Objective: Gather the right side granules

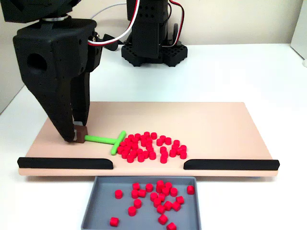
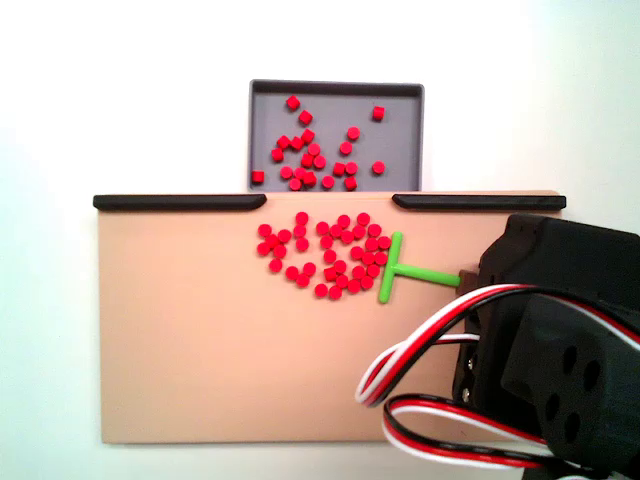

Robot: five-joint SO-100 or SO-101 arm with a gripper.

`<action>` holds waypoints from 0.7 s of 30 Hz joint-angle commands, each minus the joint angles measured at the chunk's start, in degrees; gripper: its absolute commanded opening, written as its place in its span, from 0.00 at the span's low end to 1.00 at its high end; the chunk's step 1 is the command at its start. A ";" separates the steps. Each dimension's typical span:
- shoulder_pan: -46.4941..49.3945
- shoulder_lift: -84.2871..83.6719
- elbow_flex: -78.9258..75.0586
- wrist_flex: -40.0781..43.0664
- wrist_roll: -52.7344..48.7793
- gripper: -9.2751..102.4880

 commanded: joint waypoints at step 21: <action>-2.11 0.44 0.62 0.44 -2.81 0.08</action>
